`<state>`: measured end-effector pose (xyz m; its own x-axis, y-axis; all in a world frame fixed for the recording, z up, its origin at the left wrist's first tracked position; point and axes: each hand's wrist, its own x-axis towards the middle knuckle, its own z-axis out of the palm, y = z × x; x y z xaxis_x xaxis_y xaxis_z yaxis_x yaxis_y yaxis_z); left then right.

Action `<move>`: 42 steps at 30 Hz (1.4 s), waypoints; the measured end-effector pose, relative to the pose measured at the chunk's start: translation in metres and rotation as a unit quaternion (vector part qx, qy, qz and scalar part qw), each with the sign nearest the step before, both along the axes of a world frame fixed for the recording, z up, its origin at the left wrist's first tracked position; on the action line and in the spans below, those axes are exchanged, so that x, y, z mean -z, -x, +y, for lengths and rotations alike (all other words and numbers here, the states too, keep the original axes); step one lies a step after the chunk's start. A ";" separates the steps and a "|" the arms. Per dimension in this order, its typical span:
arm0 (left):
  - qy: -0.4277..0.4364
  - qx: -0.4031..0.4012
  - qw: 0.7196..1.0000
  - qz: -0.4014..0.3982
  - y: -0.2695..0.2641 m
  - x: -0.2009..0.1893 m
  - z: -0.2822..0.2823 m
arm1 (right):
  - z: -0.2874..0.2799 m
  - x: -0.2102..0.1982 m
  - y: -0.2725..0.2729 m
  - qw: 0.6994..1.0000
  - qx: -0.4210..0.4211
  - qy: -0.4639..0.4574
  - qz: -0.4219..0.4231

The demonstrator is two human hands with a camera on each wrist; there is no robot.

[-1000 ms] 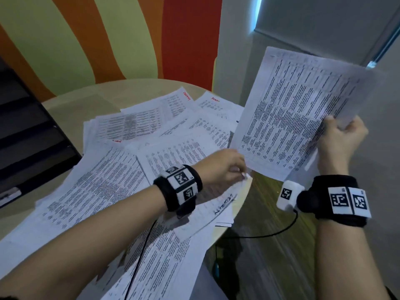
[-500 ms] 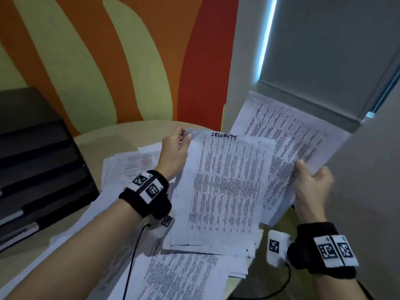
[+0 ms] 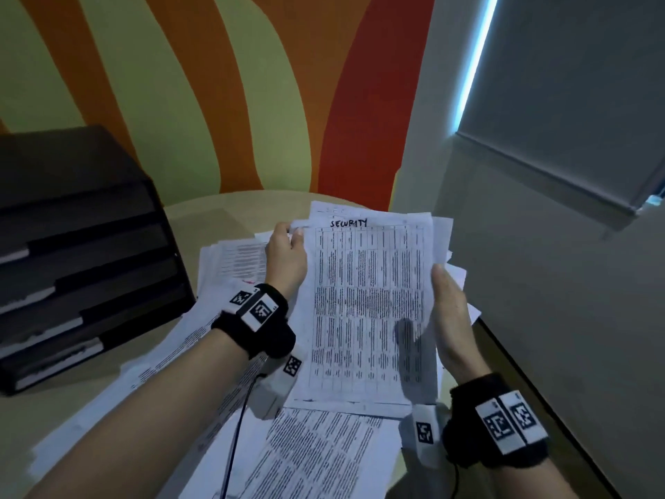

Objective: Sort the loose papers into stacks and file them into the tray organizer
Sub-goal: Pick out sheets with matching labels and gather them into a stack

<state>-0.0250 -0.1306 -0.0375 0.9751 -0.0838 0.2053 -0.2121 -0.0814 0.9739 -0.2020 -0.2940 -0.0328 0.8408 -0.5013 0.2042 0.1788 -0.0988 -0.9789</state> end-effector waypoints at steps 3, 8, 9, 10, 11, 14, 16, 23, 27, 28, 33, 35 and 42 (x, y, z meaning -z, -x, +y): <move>0.067 0.034 0.996 0.050 0.007 -0.009 0.012 | 0.006 0.002 -0.009 0.995 -0.006 0.078 0.058; 0.084 0.166 0.983 0.011 0.017 -0.054 0.039 | 0.018 -0.030 -0.025 0.990 0.083 0.104 -0.054; 0.096 0.173 0.980 -0.014 0.021 -0.065 0.045 | 0.022 -0.039 -0.027 0.986 0.089 0.102 -0.097; 0.098 0.163 0.981 -0.045 0.023 -0.074 0.050 | 0.027 -0.048 -0.029 0.981 0.092 0.099 -0.136; 0.097 0.150 0.981 -0.079 0.024 -0.083 0.052 | 0.032 -0.054 -0.031 0.976 0.091 0.099 -0.172; 0.097 0.127 0.977 -0.138 0.025 -0.092 0.065 | 0.045 -0.057 -0.032 0.963 0.094 0.102 -0.230; 0.084 0.115 0.981 -0.129 0.025 -0.080 0.075 | 0.052 -0.044 -0.034 0.970 0.084 0.105 -0.201; -0.171 0.118 0.977 0.036 0.003 0.010 0.109 | 0.045 0.005 -0.038 0.992 0.112 0.059 0.007; -0.376 0.019 0.923 0.081 -0.017 0.040 0.145 | 0.020 -0.005 -0.032 0.982 0.180 0.044 0.027; -0.401 0.020 0.911 0.095 -0.020 0.046 0.150 | 0.012 -0.003 -0.029 0.982 0.179 0.043 0.049; -0.514 0.044 0.849 0.114 -0.027 0.060 0.157 | -0.015 0.025 -0.015 0.972 0.114 0.027 0.205; -0.523 0.053 0.843 0.111 -0.028 0.059 0.155 | -0.018 0.038 -0.010 0.966 0.089 0.036 0.239; -0.582 0.065 0.800 0.129 -0.033 0.049 0.152 | -0.025 0.062 -0.004 0.947 0.052 0.046 0.314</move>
<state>0.0076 0.0215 -0.0868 0.9399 -0.1765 -0.2922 -0.0970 -0.9588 0.2672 -0.1981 -0.3193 -0.0947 0.7581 -0.5917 -0.2740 -0.4515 -0.1731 -0.8753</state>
